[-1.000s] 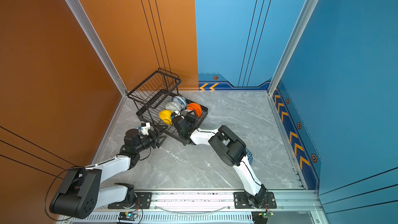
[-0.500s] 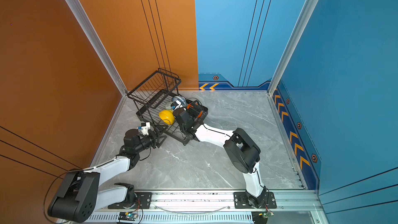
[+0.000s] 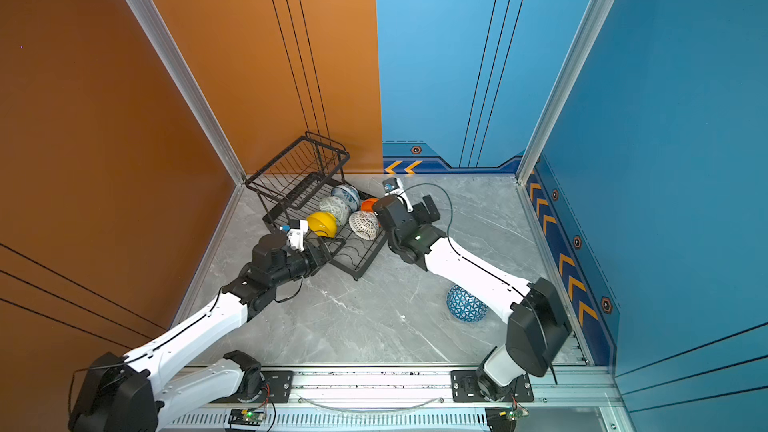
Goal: Load the bowls into the dish rack
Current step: 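Open the right gripper and move it to the blue triangle-patterned bowl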
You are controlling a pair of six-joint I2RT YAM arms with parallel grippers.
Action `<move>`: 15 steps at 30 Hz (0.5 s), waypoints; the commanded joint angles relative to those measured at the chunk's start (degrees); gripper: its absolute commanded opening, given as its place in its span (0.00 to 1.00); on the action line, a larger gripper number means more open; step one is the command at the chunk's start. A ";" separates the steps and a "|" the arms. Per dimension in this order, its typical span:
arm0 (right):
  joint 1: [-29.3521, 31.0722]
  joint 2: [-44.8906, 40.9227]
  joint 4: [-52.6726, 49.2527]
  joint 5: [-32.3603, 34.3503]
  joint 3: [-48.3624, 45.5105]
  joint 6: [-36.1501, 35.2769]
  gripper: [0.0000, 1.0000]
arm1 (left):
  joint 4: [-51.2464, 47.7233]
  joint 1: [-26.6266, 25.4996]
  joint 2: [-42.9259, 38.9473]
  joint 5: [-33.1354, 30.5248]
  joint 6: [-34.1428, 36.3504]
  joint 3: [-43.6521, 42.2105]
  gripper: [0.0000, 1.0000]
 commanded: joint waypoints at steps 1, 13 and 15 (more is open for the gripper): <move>-6.12 -7.50 -14.96 -8.47 -5.63 19.45 1.00 | -3.83 -3.86 3.88 -4.23 5.06 4.13 0.98; -12.12 -20.72 -21.49 -23.89 -26.19 35.34 0.93 | -3.87 -12.89 16.76 -5.25 8.74 16.29 0.98; -12.00 -21.02 -21.50 -24.31 -28.28 36.16 0.92 | -3.82 -13.77 17.54 -5.53 8.92 16.94 0.98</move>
